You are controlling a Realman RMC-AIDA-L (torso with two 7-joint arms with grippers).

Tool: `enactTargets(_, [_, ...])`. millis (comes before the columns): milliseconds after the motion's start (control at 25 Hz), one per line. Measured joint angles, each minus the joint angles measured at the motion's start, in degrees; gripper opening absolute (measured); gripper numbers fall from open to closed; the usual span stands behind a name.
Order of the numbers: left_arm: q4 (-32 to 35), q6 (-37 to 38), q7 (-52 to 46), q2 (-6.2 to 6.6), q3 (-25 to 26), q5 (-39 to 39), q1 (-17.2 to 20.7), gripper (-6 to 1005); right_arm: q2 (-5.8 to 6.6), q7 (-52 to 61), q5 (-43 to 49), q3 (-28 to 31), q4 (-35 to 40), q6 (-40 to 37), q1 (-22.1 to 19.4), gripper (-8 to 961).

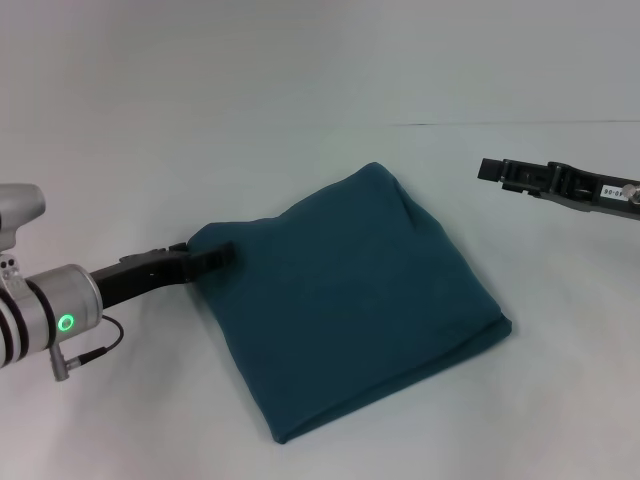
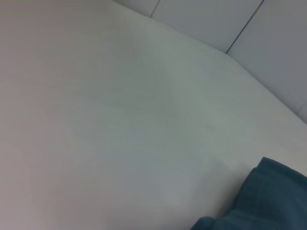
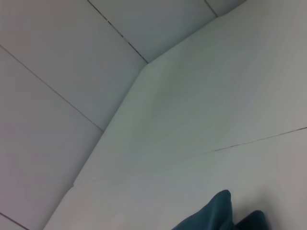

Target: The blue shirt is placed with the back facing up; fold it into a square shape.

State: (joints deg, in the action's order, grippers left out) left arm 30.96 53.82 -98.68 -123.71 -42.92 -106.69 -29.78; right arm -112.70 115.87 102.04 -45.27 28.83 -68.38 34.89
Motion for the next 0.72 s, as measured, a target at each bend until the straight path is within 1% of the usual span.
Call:
enactTargets(640, [-0.27,-0.01,0.29,-0.12,-0.67,0.0,-0.36,849,-0.08,-0.22,-0.01,0.01,0.0,0.35,-0.07,688])
enactTargets(720, [-0.22,0.05,0.37,-0.12,-0.67,0.0,-0.36,772,-0.07,-0.25,0.0,0.01,0.0,0.36,-0.08,688])
